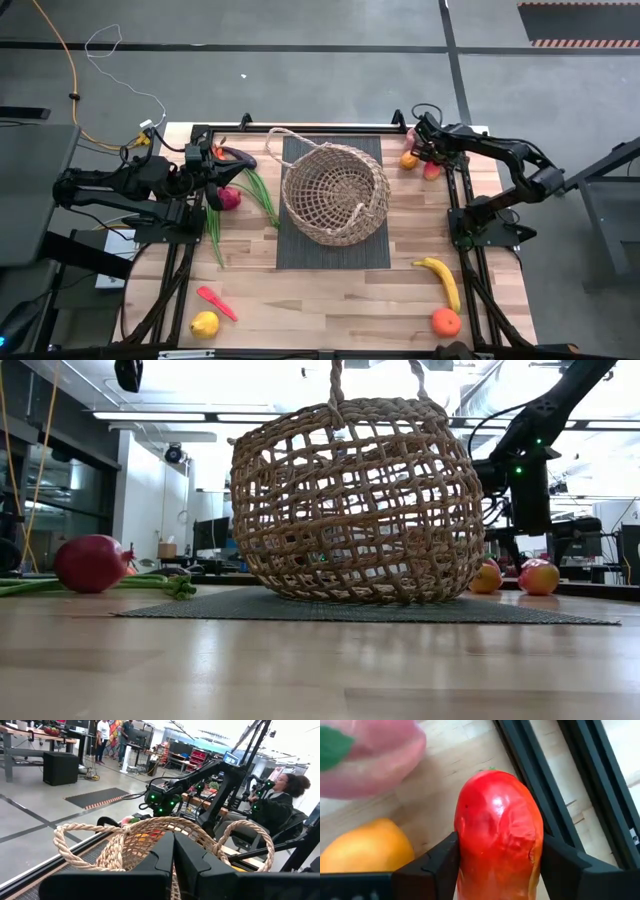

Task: Build produce basket
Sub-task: Put the mango into the woven basket

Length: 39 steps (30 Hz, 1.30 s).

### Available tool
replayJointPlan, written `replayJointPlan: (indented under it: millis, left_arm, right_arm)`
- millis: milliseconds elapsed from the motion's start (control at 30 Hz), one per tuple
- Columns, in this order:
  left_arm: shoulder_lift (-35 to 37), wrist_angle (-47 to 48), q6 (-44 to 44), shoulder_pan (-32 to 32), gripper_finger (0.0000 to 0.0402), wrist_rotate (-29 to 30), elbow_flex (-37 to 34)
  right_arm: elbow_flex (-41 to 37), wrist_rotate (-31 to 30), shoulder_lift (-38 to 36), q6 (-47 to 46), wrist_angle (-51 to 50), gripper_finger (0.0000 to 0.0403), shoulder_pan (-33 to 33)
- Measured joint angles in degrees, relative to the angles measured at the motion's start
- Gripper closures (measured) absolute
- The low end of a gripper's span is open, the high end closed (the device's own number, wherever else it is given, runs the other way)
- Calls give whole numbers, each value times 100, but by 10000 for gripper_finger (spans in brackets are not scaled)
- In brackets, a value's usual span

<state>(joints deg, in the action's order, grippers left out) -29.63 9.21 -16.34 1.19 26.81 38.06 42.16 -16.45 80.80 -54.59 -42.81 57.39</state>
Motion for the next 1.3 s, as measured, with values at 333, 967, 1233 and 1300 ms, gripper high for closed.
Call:
replayJointPlan:
  millis: [333, 967, 1233, 1300]
  left_arm:
    - [0, 0, 2, 0, 401, 0, 0]
    - [0, 0, 4, 0, 401, 0, 0]
    - [0, 0, 2, 0, 401, -2, 0]
    - [0, 0, 4, 0, 401, -2, 0]
  right_arm:
    - [14, 15, -1297, 352, 97, 192, -116]
    - [18, 246, -4162, 1222, 2081, 192, -2035]
    - [18, 981, -4221, 2115, 3962, 192, -2897]
    - [18, 1163, -4223, 2235, 4191, 192, -3061]
